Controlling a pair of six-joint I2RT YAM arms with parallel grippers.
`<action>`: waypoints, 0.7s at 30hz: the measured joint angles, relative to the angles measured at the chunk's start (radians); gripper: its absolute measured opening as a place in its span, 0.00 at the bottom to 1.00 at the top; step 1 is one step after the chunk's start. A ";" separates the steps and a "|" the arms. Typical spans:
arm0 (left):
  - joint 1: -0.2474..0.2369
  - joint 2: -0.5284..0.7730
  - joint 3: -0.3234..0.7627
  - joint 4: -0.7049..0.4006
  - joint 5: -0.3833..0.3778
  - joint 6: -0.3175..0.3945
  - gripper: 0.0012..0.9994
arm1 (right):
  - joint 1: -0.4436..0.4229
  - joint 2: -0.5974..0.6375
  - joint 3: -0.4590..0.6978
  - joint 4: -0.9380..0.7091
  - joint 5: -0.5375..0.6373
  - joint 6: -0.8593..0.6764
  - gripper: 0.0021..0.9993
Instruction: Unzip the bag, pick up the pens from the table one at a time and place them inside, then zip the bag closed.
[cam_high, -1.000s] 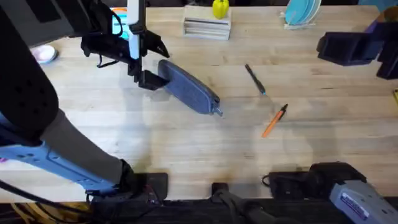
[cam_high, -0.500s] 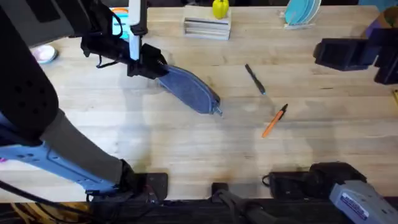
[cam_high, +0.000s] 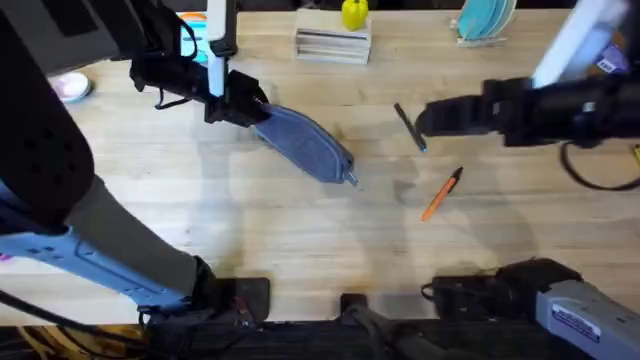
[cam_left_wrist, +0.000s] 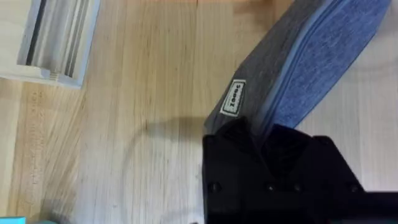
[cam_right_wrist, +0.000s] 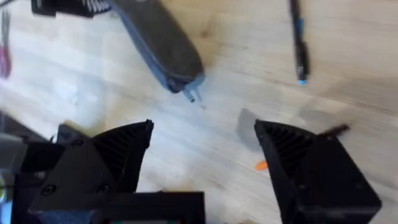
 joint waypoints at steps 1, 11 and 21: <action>0.000 0.000 0.000 0.000 0.000 0.000 0.04 | 0.028 0.012 -0.010 0.016 -0.006 0.004 1.00; 0.000 0.000 0.000 0.005 0.000 0.000 0.04 | 0.284 0.163 -0.099 0.259 -0.025 0.019 1.00; 0.000 0.000 0.000 0.006 0.000 0.000 0.04 | 0.380 0.398 -0.113 0.347 -0.041 0.023 1.00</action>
